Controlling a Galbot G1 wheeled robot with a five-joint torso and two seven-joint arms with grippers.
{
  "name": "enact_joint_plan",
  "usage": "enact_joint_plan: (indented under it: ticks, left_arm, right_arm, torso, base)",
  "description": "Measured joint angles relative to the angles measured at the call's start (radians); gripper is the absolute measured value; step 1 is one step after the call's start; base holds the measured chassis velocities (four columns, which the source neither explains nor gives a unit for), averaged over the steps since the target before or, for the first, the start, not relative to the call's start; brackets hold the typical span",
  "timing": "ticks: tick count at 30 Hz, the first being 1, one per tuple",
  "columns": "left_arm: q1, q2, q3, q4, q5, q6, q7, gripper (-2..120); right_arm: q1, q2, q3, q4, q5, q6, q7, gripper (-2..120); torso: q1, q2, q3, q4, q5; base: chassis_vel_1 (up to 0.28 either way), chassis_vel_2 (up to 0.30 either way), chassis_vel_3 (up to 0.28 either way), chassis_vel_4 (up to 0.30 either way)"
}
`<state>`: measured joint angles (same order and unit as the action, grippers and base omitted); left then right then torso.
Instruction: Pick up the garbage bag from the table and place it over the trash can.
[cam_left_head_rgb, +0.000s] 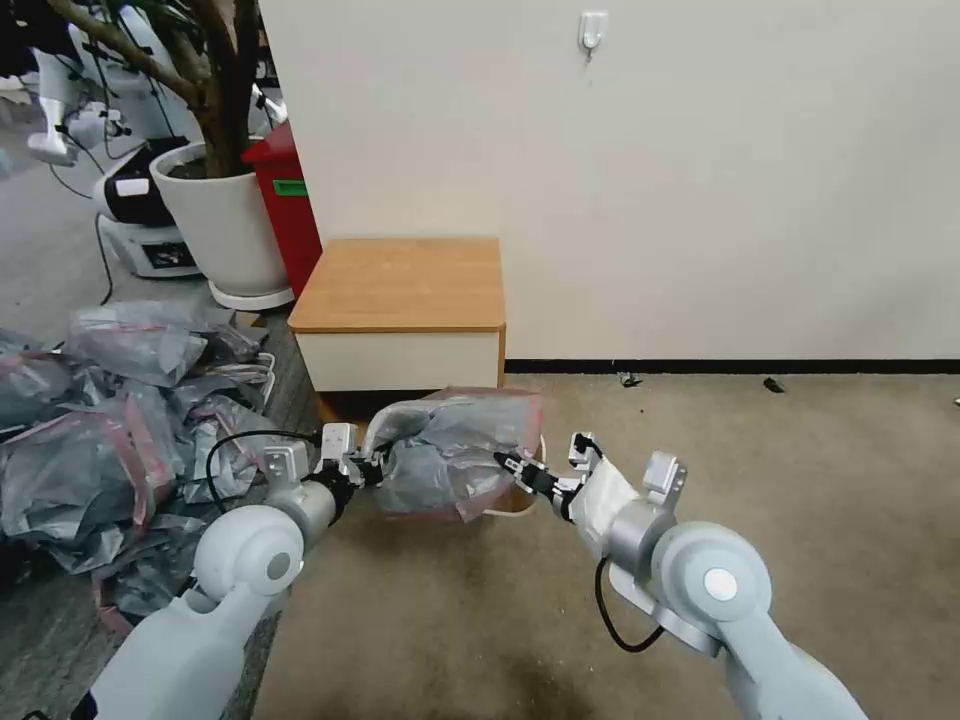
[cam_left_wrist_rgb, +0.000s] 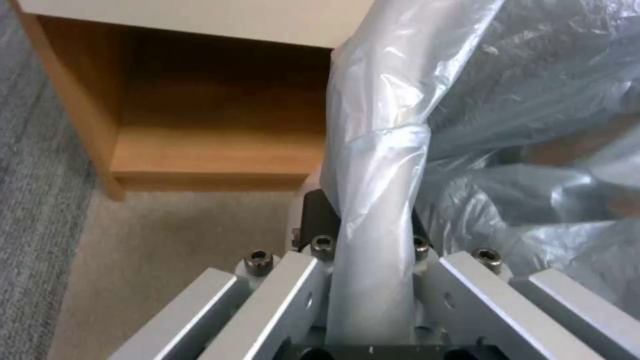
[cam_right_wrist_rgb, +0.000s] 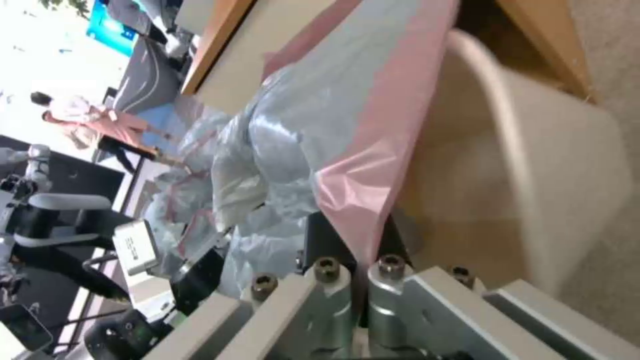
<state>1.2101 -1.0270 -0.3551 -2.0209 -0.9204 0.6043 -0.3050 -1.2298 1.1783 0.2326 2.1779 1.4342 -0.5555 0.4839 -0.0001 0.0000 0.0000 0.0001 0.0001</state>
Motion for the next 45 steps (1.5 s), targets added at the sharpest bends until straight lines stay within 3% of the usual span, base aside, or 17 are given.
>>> enact_joint_plan:
  ticks: [22, 36, 45]
  left_arm:
    - [-0.030, -0.014, -0.050, 0.014, -0.140, -0.012, -0.049, 3]
    - [-0.034, -0.018, -0.046, 0.030, -0.148, -0.021, -0.056, 3]
    - [-0.031, -0.016, -0.051, 0.014, -0.234, -0.012, -0.079, 3]
  right_arm:
    - [-0.038, -0.046, 0.107, -0.027, 0.009, 0.002, -0.031, 0]
    - [-0.027, -0.028, 0.110, -0.062, -0.002, 0.002, -0.031, 0]
    - [-0.019, -0.019, 0.088, -0.136, -0.063, 0.011, -0.046, 0]
  torso:
    - [0.000, 0.000, 0.000, -0.0002, -0.0001]
    - [0.000, 0.000, 0.000, -0.0001, -0.0001]
    - [0.000, 0.000, 0.000, -0.0001, 0.0000]
  base:
    - [0.000, 0.000, 0.000, 0.000]
    - [0.000, 0.000, 0.000, 0.000]
    - [0.000, 0.000, 0.000, 0.000]
